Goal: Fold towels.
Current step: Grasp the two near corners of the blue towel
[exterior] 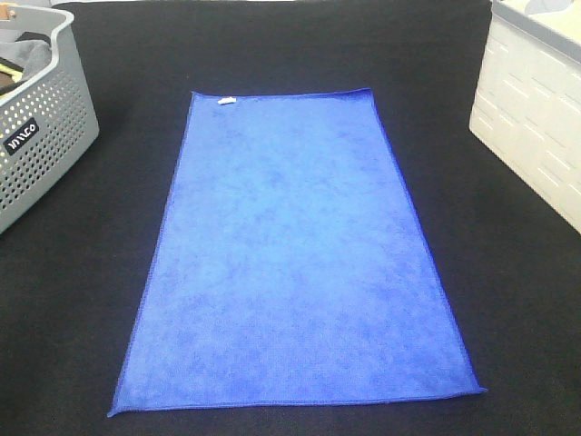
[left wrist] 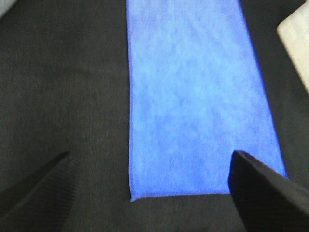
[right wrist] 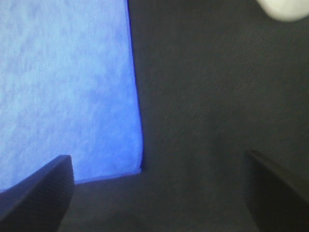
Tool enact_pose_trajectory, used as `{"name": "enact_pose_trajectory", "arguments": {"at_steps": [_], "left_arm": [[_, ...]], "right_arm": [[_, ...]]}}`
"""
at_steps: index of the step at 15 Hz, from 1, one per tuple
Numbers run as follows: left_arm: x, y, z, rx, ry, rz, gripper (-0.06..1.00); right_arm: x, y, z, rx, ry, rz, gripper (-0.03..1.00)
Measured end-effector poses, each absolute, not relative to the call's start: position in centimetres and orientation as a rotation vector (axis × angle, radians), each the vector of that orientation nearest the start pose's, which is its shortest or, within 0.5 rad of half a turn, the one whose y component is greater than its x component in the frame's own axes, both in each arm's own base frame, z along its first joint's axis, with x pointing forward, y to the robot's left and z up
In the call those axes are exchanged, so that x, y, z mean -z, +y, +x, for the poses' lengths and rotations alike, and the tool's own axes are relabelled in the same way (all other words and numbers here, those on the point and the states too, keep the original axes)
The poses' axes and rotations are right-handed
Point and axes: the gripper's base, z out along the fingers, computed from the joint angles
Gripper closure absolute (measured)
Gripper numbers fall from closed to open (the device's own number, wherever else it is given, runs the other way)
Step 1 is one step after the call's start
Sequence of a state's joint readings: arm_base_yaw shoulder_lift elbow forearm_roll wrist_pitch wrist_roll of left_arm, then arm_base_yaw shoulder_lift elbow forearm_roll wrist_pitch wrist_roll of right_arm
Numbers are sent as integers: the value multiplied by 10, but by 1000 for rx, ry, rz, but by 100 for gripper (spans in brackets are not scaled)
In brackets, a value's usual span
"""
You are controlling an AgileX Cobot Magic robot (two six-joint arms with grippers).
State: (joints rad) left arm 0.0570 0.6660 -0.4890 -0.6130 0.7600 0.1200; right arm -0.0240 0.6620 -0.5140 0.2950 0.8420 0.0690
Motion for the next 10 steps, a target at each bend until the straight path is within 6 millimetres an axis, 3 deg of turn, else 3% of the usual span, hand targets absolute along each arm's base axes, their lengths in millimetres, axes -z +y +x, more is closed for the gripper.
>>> {"name": "enact_pose_trajectory", "arguments": {"at_steps": [5,10], "left_arm": [[-230,-35,162,741,2551,-271,14],[-185,-40,200,875,2640,-270,22]], "right_arm": [[-222,27,159,-500,2733,136,10],[-180,33,196,-625,2807,126,11]]}}
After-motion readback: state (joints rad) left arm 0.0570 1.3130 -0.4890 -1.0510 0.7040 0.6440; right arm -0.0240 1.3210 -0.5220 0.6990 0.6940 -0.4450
